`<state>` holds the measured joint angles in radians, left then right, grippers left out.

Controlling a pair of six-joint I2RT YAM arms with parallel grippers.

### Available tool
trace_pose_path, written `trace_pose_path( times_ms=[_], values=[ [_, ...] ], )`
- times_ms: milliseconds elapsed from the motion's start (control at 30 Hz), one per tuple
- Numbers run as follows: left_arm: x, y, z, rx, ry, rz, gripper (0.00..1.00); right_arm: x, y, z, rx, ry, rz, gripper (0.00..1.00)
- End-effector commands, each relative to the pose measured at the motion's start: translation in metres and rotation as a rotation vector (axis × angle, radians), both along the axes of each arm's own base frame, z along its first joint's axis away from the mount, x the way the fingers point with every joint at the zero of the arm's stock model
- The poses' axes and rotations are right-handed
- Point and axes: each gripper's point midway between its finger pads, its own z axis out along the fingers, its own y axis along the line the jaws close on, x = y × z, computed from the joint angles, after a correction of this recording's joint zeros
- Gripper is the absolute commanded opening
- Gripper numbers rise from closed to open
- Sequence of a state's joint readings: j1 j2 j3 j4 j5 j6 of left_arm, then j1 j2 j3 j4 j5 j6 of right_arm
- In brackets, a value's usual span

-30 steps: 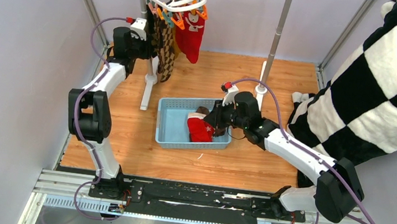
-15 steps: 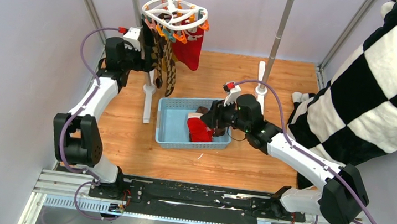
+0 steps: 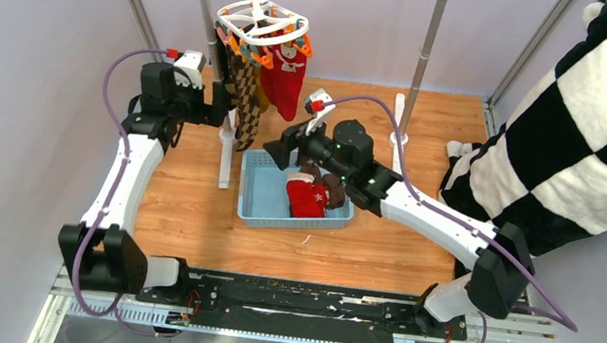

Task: Remove the socks clipped to the hanger
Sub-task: Adjust the clothesline at the center of the board, then remove the sock from the hanger.

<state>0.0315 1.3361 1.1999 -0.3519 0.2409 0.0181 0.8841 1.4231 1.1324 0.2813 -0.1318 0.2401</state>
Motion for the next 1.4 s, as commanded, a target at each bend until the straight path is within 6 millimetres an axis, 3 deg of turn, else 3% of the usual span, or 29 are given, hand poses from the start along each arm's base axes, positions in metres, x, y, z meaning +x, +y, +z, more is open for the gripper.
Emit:
trace_pose_path(
  times_ms=[0, 167, 300, 367, 567, 633, 700, 800, 900, 1167, 1367],
  values=[
    [-0.052, -0.01, 0.008, -0.057, 0.074, -0.064, 1.0, 0.024, 0.031, 0.047, 0.084, -0.251, -0.046, 0.81],
    [-0.094, -0.023, 0.023, -0.099, 0.096, -0.136, 1.0, 0.07, 0.057, 0.053, 0.08, -0.341, -0.174, 0.81],
    [-0.111, -0.024, 0.04, -0.135, 0.079, -0.151, 1.0, 0.087, 0.083, 0.055, 0.089, -0.403, -0.174, 0.81],
    [-0.113, -0.017, 0.048, -0.136, 0.068, -0.128, 1.0, 0.1, 0.092, 0.049, 0.057, -0.424, -0.219, 0.81],
    [-0.105, 0.009, 0.06, -0.185, 0.065, -0.053, 1.0, 0.145, 0.088, 0.04, -0.017, -0.466, -0.466, 0.77],
    [-0.104, 0.012, 0.057, -0.186, 0.083, -0.044, 1.0, 0.152, 0.09, 0.038, -0.039, -0.481, -0.488, 0.71],
    [-0.104, 0.013, 0.054, -0.189, 0.091, -0.049, 1.0, 0.152, 0.091, 0.039, -0.042, -0.488, -0.483, 0.55],
    [-0.105, 0.01, 0.053, -0.194, 0.087, -0.086, 1.0, 0.138, 0.092, 0.05, -0.006, -0.491, -0.41, 0.25],
    [-0.106, 0.0, 0.055, -0.226, 0.088, -0.139, 0.99, 0.109, 0.09, 0.073, 0.089, -0.461, -0.296, 0.07],
    [-0.128, -0.043, 0.074, -0.373, 0.055, -0.397, 0.95, 0.003, 0.1, 0.103, 0.285, -0.314, 0.201, 0.01],
    [-0.151, -0.066, 0.091, -0.411, -0.015, -0.589, 0.95, -0.047, 0.089, 0.115, 0.439, -0.137, 0.411, 0.03]
  ],
)
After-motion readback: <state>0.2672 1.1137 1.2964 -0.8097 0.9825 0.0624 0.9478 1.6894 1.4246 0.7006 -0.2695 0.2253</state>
